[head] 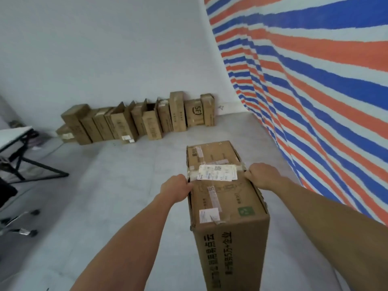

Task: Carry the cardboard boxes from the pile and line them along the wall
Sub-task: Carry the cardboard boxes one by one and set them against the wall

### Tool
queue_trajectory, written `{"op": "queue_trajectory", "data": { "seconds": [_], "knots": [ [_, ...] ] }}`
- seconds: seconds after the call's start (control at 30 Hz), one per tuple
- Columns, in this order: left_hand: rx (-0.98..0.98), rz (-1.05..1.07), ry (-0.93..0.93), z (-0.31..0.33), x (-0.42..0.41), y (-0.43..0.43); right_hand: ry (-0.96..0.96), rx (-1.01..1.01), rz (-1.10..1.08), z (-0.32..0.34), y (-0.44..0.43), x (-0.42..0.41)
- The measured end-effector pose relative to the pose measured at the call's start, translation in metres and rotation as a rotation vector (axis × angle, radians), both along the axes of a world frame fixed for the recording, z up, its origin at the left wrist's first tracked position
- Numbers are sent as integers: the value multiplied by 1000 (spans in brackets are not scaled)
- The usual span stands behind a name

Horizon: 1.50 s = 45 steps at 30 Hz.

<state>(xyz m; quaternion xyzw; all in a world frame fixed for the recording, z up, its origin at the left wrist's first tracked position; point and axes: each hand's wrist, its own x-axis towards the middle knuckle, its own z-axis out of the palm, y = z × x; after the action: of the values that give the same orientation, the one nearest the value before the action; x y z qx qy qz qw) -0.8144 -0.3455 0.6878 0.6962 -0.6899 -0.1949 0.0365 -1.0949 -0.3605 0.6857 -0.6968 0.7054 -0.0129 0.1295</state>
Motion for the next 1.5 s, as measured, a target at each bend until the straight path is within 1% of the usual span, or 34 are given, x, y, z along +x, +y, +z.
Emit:
{"op": "queue_trajectory", "data": {
  "seconds": [0.13,0.27,0.33,0.4,0.53,0.6,0.83,0.93,1.07,1.17,1.2,1.33,1.43,1.5],
  "knots": [
    [-6,39,19,-6,19,-96,33,-7,37,-11,-104,18],
    [-4,43,41,-15,45,-212,38,-7,52,-22,-226,45],
    [32,44,15,-11,58,-259,35,30,35,-22,-273,57],
    [31,65,11,-2,72,-320,10,19,13,-18,-334,73],
    [27,44,11,9,86,-414,8,27,26,-16,-425,82],
    [26,38,15,8,87,-454,3,23,17,-18,-466,84],
    [41,40,24,-15,75,-652,-36,30,22,-49,-668,73],
    [99,60,15,-23,63,-726,-29,88,16,-58,-744,63],
    [100,89,44,-27,56,-836,-19,72,45,-47,-857,55],
    [150,48,20,-30,56,-901,7,88,57,-48,-925,55],
    [156,55,26,-34,55,-935,-1,89,51,-50,-960,55],
    [168,86,111,-53,54,-1034,32,109,41,-69,-1050,52],
    [171,46,118,-70,52,-1115,41,128,3,-84,-1122,53],
    [206,-17,68,-75,50,-1169,56,159,-7,-85,-1167,53]
  ]
}}
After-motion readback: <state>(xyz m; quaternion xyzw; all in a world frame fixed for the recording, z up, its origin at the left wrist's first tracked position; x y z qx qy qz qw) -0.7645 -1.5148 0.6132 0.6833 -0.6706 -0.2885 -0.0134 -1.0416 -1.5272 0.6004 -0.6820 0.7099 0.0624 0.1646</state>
